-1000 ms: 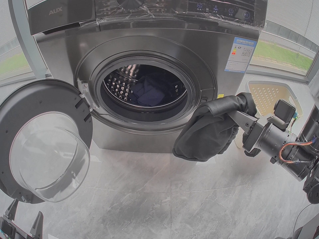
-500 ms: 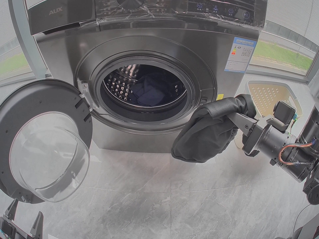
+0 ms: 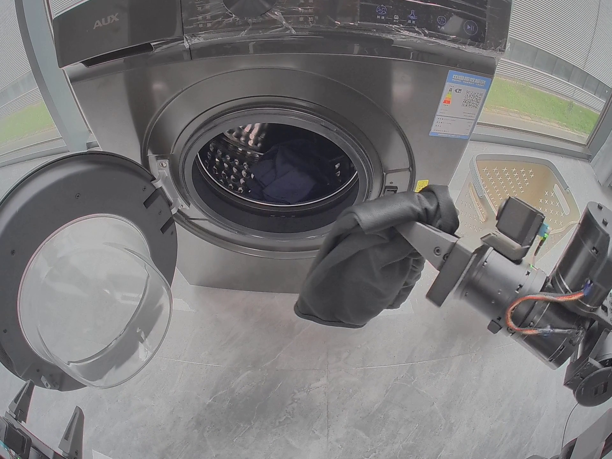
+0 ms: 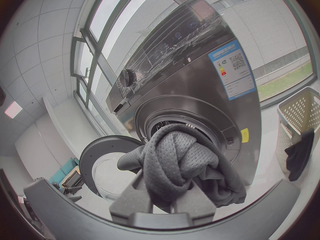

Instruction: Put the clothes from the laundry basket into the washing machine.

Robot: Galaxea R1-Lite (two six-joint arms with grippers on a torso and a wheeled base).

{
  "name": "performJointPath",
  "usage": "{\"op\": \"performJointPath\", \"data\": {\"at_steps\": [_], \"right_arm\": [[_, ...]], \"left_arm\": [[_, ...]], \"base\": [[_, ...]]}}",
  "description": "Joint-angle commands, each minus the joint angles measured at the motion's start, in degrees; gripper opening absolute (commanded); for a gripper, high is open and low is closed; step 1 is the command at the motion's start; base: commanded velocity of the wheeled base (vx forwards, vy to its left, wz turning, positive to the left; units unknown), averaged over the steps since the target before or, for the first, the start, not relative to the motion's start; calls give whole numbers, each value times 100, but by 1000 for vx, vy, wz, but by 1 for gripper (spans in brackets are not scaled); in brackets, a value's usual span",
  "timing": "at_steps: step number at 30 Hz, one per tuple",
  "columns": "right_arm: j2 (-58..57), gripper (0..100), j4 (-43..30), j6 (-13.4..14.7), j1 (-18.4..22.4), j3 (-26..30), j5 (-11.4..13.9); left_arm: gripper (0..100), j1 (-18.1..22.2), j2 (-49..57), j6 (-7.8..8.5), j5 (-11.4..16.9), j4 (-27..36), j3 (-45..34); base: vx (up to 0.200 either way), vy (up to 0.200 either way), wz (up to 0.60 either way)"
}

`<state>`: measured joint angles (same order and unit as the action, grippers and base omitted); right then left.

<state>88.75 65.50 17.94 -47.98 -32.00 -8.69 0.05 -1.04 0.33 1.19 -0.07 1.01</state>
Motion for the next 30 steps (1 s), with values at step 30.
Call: {"op": "performJointPath", "data": {"at_steps": [30], "right_arm": [[1575,0,991,201,-159,-1458,280]], "left_arm": [[100,-2281,-7130,-367,1981,-3561,1657]], "base": [[0,0,0]]}}
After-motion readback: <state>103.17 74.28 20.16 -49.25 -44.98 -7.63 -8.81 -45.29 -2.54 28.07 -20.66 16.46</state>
